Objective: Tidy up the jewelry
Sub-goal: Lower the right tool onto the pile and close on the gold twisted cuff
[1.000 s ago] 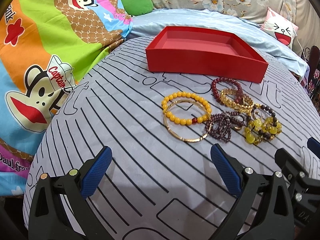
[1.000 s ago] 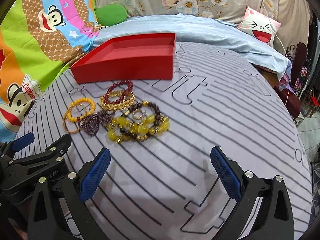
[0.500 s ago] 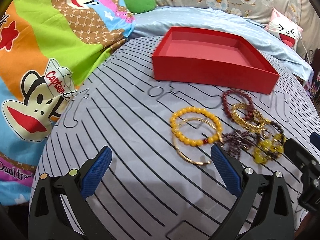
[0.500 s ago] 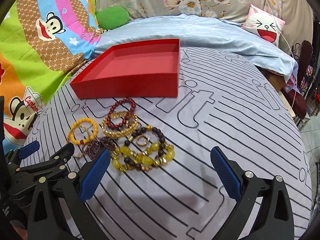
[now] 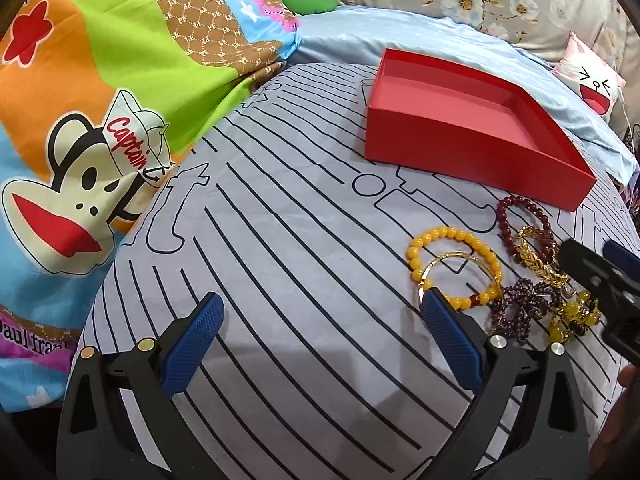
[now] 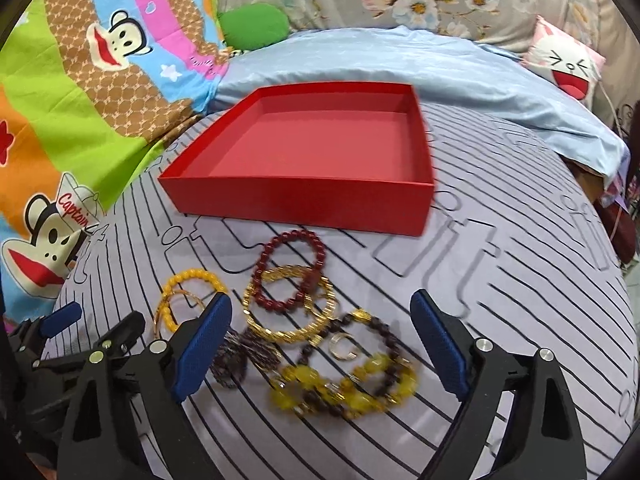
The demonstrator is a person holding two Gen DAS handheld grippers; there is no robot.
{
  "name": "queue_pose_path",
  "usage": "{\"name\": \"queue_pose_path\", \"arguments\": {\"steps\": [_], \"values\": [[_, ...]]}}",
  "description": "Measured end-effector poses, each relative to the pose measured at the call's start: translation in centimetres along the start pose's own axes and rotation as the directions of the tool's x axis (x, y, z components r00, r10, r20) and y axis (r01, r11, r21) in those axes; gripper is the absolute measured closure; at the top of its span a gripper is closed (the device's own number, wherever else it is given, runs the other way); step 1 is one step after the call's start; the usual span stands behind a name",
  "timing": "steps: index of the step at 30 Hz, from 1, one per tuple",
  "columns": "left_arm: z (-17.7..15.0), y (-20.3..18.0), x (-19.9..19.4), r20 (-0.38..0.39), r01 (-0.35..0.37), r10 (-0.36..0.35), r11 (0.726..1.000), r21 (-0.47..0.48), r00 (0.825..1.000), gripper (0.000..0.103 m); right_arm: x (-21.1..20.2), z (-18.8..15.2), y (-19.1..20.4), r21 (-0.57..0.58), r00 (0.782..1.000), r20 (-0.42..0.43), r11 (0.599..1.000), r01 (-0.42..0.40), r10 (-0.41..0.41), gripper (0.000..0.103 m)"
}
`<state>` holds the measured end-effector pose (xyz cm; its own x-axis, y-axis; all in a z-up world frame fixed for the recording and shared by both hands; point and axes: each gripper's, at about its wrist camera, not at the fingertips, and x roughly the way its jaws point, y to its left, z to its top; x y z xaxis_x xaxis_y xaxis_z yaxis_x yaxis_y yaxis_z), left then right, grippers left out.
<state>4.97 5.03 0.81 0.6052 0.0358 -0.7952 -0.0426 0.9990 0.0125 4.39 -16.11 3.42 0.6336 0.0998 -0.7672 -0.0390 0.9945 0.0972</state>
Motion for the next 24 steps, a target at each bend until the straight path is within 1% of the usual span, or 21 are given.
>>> {"name": "queue_pose_path", "arguments": {"steps": [3,5,6,8,10,13,18,21,24], "values": [[-0.1,0.1,0.2,-0.007,0.007,-0.008,1.000,-0.002,1.000,0.008,1.1,0.1,0.8,-0.025,1.000,-0.019,1.000,-0.008,0.008,0.020],[-0.2,0.1,0.2,-0.012,0.012,-0.012,1.000,-0.004,1.000,0.008,1.8,0.0,0.9,-0.035,0.999,-0.039,0.999,-0.006,0.005,0.029],[-0.3,0.2,0.3,-0.015,0.013,-0.013,1.000,-0.004,1.000,0.008,2.2,-0.1,1.0,-0.037,0.999,-0.053,0.999,-0.002,0.000,0.031],[-0.4,0.2,0.3,-0.018,0.017,-0.017,1.000,-0.007,1.000,0.008,2.5,-0.3,0.8,-0.035,0.998,-0.069,0.999,-0.005,0.003,0.042],[-0.4,0.2,0.4,-0.021,0.023,-0.023,1.000,-0.011,1.000,0.008,2.4,-0.4,0.7,-0.039,0.998,-0.068,0.999,-0.006,0.003,0.049],[-0.4,0.0,0.4,-0.023,0.041,-0.042,0.999,-0.013,0.999,0.008,1.9,-0.6,0.5,-0.035,0.998,-0.055,0.999,-0.013,0.011,0.049],[-0.4,-1.0,0.3,-0.033,0.098,-0.098,0.995,0.003,0.995,0.008,0.5,-1.1,-0.4,-0.017,0.998,-0.050,0.999,-0.030,0.029,0.049],[-0.7,-2.0,0.0,-0.035,0.121,-0.120,0.992,0.025,0.992,0.008,-0.6,-1.6,-1.3,0.010,0.998,-0.049,0.999,-0.048,0.049,0.049],[-1.1,-3.1,0.1,-0.044,0.137,-0.135,0.989,0.051,0.990,0.008,-1.6,-2.2,-2.1,0.031,0.998,-0.046,0.998,-0.045,0.047,0.049]]}}
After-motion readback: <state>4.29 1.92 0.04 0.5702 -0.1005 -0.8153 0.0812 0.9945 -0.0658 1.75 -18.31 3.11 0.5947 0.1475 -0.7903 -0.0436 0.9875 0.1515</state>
